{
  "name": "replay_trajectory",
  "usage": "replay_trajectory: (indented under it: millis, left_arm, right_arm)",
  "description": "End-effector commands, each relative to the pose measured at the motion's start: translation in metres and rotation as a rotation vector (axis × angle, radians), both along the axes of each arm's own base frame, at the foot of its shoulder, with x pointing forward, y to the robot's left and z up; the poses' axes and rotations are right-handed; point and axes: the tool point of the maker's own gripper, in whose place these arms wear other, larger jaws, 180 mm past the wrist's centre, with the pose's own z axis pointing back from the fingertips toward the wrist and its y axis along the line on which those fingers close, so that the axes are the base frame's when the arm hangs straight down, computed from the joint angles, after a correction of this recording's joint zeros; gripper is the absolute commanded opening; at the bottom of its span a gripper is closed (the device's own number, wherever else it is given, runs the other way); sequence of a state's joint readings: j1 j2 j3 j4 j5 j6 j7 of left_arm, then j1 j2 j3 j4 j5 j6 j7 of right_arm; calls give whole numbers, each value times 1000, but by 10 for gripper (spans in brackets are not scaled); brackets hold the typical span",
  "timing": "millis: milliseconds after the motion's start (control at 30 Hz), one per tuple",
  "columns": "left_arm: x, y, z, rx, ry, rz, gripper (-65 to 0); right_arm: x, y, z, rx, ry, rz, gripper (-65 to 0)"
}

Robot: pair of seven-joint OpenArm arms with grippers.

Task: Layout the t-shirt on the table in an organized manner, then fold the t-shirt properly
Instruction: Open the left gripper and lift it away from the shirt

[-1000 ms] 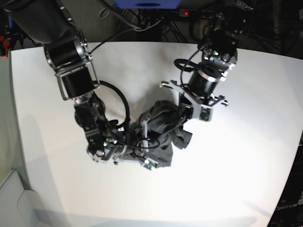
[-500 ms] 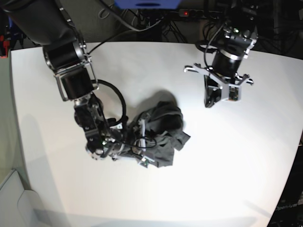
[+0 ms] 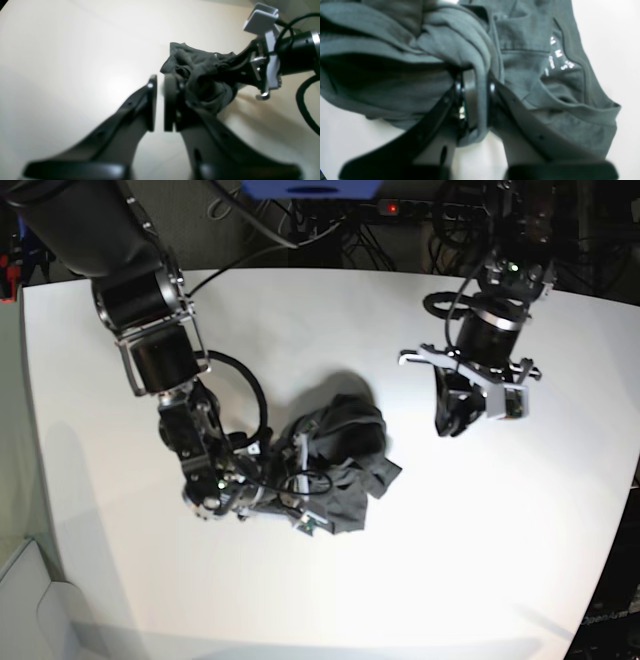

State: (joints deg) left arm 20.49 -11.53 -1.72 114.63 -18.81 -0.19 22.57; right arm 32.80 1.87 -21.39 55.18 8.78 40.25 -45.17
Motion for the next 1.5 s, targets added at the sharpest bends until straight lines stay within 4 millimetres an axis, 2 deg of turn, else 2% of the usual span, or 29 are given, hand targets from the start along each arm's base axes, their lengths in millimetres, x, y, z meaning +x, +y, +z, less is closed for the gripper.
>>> replay_trajectory:
  millis: [0,67,133,267,500,733,933,1100,1333,1400,1467]
  left_arm:
    - [4,-1,13,-10,-49,-2,-498]
    - [5,-1,14,-9,-53,-3,-397]
    - [5,-2,15,-3,-55,-8,-355]
    - [13,-20,19,6,-74,-75,-347]
    - [34,-46,6,2,-56,-139,-347]
    - [47,-49,-2,10,-43,-146,-347]
    - [42,-49,2,1,-51,-145,-347]
    - [31,-42,-15,7,-2,-130,-347]
    - [25,-2,-22,15,20,-18,-347]
    - [27,5,-23,9,23,9,-347]
    - [29,14,-21,-2,17,44,-347]
  right_arm:
    - [14,4,18,21,-45,-4,-650]
    - [14,4,19,21,-46,-3,-650]
    - [14,5,19,21,-45,-3,-650]
    - [11,11,18,22,-36,5,-650]
    - [9,16,18,27,-34,13,-650]
    - [9,16,18,27,-34,13,-650]
    - [13,14,24,29,-49,9,-650]
    - [17,8,32,26,-83,7,-650]
    - [15,-1,28,-40,-52,6,-650]
    - [15,-1,38,-49,-81,14,-645]
    - [13,-6,46,-67,-114,17,-609]
